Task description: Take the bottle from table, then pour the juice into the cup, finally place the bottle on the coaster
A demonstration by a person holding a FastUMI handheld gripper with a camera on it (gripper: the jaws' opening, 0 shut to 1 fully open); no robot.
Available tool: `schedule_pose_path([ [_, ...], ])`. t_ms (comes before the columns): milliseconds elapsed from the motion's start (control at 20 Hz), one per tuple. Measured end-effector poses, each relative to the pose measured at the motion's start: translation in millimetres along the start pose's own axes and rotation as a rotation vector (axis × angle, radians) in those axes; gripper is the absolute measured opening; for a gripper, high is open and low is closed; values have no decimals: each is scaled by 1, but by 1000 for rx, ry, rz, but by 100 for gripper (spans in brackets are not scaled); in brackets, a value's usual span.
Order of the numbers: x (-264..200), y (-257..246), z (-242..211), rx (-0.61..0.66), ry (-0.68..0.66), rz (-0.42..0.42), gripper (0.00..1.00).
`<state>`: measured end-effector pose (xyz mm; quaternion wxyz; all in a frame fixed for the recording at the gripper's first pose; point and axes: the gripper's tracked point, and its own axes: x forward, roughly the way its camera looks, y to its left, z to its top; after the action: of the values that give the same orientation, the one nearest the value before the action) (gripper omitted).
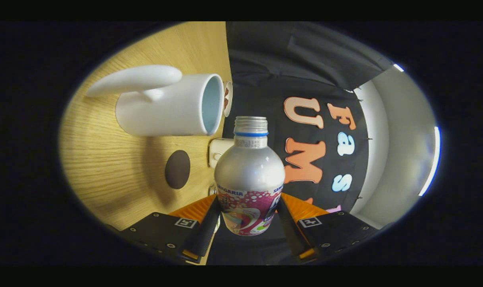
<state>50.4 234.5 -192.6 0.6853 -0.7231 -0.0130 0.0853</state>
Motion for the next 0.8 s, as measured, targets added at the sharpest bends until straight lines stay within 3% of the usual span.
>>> schedule_pose_path([
  [800,1,-2,-2,-103,-8,4,77],
])
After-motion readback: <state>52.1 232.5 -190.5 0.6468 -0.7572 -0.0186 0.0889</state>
